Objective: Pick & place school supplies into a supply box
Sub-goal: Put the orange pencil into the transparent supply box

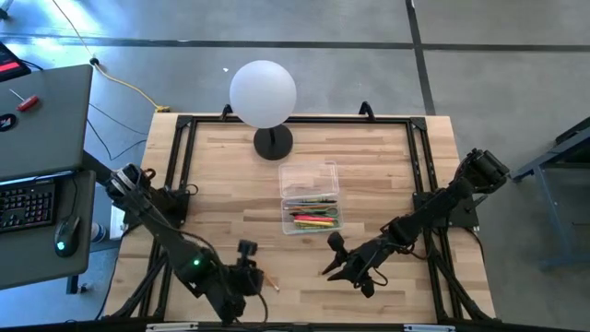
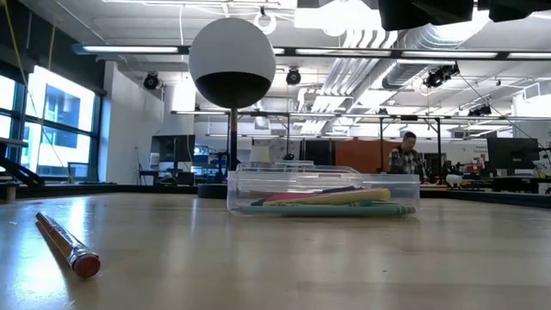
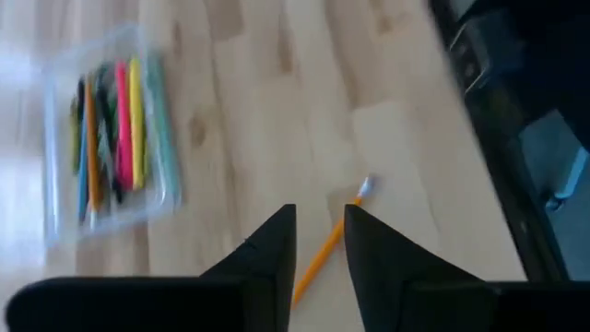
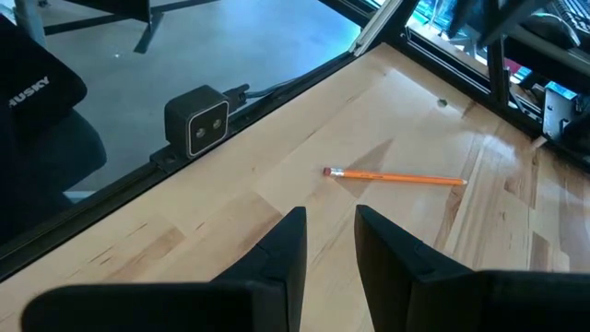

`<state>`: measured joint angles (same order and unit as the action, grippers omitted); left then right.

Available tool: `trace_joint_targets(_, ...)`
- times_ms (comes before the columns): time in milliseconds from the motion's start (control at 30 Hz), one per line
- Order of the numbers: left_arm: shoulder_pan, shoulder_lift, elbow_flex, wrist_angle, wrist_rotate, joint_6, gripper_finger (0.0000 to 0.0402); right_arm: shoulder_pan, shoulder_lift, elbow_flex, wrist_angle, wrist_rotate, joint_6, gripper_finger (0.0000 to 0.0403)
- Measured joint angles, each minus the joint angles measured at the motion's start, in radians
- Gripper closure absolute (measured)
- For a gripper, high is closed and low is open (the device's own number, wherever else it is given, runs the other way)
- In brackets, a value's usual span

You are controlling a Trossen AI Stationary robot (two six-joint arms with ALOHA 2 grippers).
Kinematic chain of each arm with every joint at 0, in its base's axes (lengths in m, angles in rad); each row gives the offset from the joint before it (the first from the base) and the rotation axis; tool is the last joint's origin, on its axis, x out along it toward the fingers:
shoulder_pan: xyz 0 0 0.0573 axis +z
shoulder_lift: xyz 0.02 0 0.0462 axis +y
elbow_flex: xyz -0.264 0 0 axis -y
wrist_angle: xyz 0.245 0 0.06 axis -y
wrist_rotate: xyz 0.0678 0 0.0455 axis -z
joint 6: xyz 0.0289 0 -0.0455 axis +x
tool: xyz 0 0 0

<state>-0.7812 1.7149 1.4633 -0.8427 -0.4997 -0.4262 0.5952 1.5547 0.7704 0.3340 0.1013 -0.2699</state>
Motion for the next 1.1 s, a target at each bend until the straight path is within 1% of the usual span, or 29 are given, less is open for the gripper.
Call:
trace_joint_targets(67,0.01,-0.001,-0.019,0.066,0.02,0.069,0.0271,0.0,0.0,0.0,0.0,0.0,0.0,0.0329)
trace_joint_targets(133,0.011,-0.001,-0.054,0.126,0.037,0.107,0.0271,0.0,0.0,0.0,0.0,0.0,0.0,0.0329)
trace_joint_targets(200,0.01,-0.001,-0.113,0.221,0.058,0.146,0.0273,0.0,0.0,0.0,0.0,0.0,0.0,0.0329)
trace_joint_targets(300,0.009,-0.001,-0.249,0.406,0.098,0.208,0.0279,0.0,0.0,0.0,0.0,0.0,0.0,0.0329)
trace_joint_targets(433,0.023,-0.001,-0.445,0.709,0.107,0.294,0.0285,0.0,0.0,0.0,0.0,0.0,0.0,0.0329)
trace_joint_targets(500,0.053,-0.001,-0.542,0.885,0.16,0.329,0.0286,0.0,0.0,0.0,0.0,0.0,0.0,0.0329)
trace_joint_targets(600,0.122,0.0,-0.67,1.141,0.298,0.364,0.0284,0.0,0.0,0.0,0.0,0.0,0.0,0.0329)
trace_joint_targets(767,0.248,0.0,-0.834,1.422,0.456,0.367,0.0286,0.0,0.0,0.0,0.0,0.0,0.0,0.0329)
trace_joint_targets(867,0.302,0.013,-0.882,1.539,0.601,0.343,0.0286,0.0,0.0,0.0,0.0,0.0,0.0,0.0329)
trace_joint_targets(933,0.319,0.024,-0.893,1.574,0.665,0.343,0.0287,0.0,0.0,0.0,0.0,0.0,0.0,0.0329)
trace_joint_targets(1100,0.316,0.042,-0.888,1.58,0.676,0.373,0.0286,0.0,0.0,0.0,0.004,0.0,0.0,0.0329)
